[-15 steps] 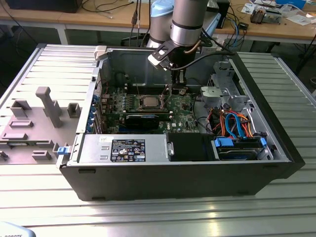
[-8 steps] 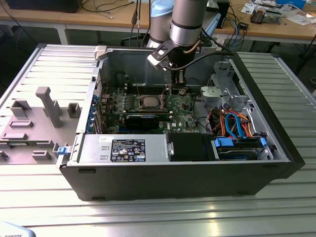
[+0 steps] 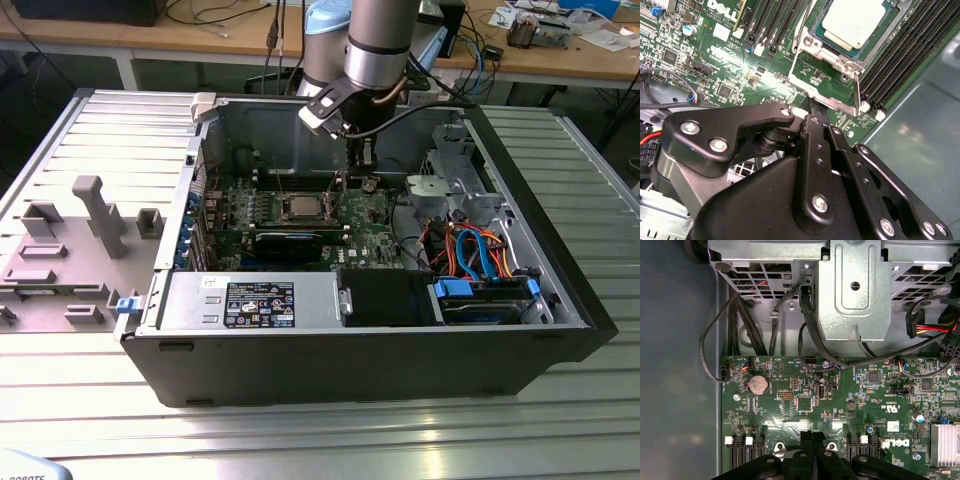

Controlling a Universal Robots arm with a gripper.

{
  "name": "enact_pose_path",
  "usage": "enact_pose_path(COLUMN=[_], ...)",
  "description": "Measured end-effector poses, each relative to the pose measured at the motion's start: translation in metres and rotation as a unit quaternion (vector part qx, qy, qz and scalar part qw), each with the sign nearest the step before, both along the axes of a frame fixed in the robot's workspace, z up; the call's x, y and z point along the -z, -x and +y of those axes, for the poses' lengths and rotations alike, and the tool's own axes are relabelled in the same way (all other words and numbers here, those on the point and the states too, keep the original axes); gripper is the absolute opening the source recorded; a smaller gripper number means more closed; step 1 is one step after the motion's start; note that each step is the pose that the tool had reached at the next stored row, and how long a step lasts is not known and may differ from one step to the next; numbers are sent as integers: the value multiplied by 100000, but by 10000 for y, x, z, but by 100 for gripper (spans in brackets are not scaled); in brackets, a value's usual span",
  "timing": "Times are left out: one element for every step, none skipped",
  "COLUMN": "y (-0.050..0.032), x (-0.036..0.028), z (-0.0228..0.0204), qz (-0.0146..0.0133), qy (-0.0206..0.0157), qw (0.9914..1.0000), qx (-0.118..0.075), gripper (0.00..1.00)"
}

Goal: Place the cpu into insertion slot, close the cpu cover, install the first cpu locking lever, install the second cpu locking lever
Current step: 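Close the cpu cover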

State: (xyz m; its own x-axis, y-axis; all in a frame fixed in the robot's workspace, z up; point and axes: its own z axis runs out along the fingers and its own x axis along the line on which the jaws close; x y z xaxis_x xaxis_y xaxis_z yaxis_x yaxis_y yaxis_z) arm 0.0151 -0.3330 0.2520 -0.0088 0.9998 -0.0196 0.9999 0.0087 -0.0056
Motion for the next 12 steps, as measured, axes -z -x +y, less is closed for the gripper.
enact_pose_path(y=[0,1,8,13,18,22,24,26,29,33,38,42], x=[-1,-2,-2,-2,-2,-3,-2,-2,-2,-2,-2,-2], z=[0,0,0,0,0,0,0,0,0,0,0,0], qz=[-1,0,1,2,1,3,2,0,0,0,0,0], qy=[-5,0,0,3,1,5,2,-3,0,5,3,1], qw=[100000,100000,100000,100000,100000,100000,100000,100000,100000,100000,100000,100000], qx=[1,-7,1,0,1,0,0,0,2,2,2,-4], gripper=[11,11,11,11,11,11,11,11,11,11,11,11])
